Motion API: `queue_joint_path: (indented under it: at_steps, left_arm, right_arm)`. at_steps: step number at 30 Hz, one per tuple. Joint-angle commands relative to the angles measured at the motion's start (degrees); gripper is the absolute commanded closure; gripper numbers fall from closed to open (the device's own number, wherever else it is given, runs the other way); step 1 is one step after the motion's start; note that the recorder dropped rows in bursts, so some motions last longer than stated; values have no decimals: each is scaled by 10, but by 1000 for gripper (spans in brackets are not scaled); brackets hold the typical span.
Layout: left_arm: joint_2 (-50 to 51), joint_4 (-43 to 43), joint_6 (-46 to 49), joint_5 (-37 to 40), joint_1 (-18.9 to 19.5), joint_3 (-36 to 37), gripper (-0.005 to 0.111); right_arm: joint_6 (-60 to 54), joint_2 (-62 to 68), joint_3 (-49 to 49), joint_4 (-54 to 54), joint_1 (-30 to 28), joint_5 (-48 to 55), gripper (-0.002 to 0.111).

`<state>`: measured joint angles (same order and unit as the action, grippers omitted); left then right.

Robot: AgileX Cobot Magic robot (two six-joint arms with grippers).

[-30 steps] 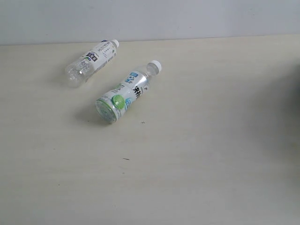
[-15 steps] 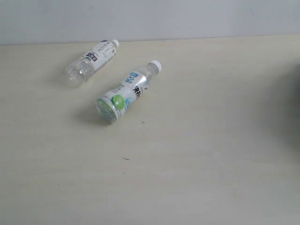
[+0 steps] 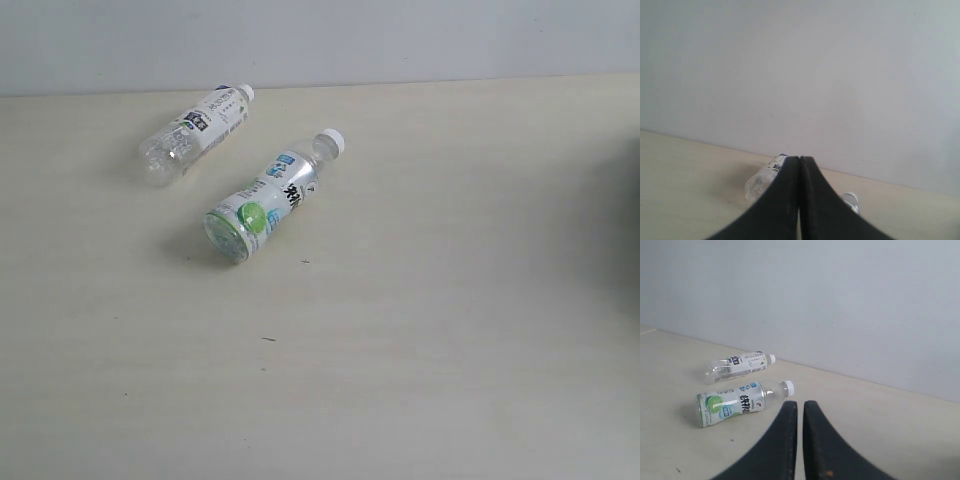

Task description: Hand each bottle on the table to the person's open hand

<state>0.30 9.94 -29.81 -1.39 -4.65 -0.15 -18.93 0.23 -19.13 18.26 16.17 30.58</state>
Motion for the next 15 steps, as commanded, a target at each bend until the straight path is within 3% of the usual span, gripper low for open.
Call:
queue_joint_path:
  at_steps: [1, 15]
  left_arm:
    - [-3, -3, -2, -6, 1, 2, 107]
    - [-3, -3, -2, -6, 1, 2, 107]
  right_arm:
    - [0, -2, 16, -1, 2, -6, 101]
    - [0, -2, 20, -1, 3, -6, 101]
